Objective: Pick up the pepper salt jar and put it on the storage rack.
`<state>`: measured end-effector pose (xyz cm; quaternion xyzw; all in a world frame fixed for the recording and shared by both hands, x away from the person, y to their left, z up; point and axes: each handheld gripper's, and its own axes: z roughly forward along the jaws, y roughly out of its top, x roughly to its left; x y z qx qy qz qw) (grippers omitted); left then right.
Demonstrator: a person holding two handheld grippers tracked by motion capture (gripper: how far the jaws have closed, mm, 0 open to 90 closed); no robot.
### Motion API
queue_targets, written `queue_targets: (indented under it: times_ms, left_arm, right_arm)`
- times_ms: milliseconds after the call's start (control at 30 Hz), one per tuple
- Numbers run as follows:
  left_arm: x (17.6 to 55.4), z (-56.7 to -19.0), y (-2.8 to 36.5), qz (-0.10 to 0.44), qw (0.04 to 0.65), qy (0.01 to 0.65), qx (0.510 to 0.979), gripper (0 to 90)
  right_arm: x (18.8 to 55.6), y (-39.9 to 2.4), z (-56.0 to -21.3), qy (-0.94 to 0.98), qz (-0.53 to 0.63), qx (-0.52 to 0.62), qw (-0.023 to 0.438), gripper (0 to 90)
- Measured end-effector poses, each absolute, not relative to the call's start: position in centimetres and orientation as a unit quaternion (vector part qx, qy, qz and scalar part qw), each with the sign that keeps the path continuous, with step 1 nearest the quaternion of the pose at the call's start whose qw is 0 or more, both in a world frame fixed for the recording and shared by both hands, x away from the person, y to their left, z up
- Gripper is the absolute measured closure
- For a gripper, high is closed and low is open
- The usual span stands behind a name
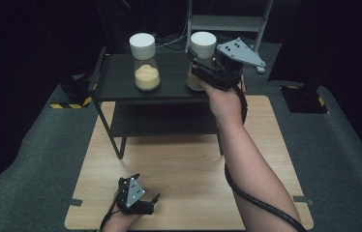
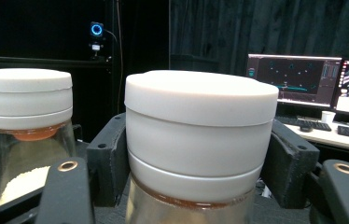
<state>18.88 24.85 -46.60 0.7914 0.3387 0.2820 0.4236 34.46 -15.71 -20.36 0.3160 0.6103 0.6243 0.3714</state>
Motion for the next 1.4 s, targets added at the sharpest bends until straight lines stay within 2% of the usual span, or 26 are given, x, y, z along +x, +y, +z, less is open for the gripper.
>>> queue_targets:
  times_ms: [1100,1233,1400]
  left_arm:
    - [18.91,-46.60,24.91,0.281,0.424,0.338,0.792,0.6]
    - [18.91,-46.59,24.90,0.281,0.424,0.338,0.792,0.7]
    - [18.90,-46.58,24.86,0.282,0.423,0.337,0.792,0.7]
  right_arm:
    - [35.25,-14.91,-20.62,0.617,0.618,0.317,0.369,32.2]
    - [35.31,-15.07,-20.50,0.619,0.620,0.320,0.360,29.4]
    - [35.04,-15.12,-20.45,0.622,0.619,0.319,0.360,21.0]
